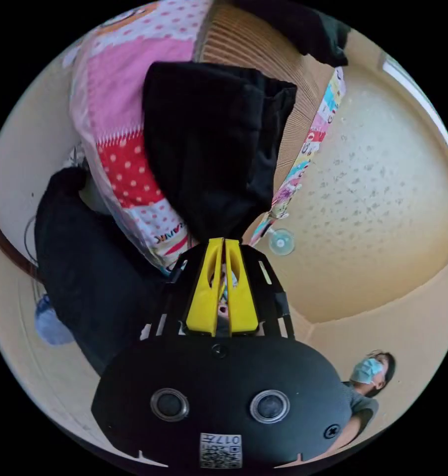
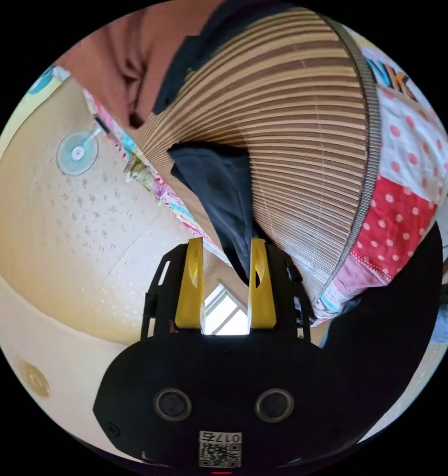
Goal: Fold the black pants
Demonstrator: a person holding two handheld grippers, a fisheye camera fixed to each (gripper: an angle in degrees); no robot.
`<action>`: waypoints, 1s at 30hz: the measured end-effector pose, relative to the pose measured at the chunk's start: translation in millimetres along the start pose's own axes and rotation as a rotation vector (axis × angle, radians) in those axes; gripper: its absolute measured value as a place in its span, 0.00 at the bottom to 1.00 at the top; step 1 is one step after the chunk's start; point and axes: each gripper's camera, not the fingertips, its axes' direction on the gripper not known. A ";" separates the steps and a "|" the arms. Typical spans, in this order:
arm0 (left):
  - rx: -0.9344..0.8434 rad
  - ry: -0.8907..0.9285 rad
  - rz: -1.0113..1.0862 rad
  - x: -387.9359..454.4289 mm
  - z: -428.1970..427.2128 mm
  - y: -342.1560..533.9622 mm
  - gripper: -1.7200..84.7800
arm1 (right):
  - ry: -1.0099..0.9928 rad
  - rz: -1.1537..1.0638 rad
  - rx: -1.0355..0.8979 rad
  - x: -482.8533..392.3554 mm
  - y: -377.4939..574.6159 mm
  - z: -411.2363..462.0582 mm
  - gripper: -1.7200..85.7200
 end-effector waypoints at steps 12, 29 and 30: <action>0.043 0.057 -0.016 13.0 11.4 65.8 0.01 | 0.260 -0.333 0.051 -77.7 -31.1 44.8 0.05; -0.018 -0.140 0.015 6.8 25.3 78.1 0.01 | 0.682 -1.065 -0.321 -361.5 7.6 248.0 0.11; -0.018 -0.140 0.015 5.2 25.0 78.5 0.01 | 0.754 -1.011 -0.316 -349.2 -6.4 246.2 0.13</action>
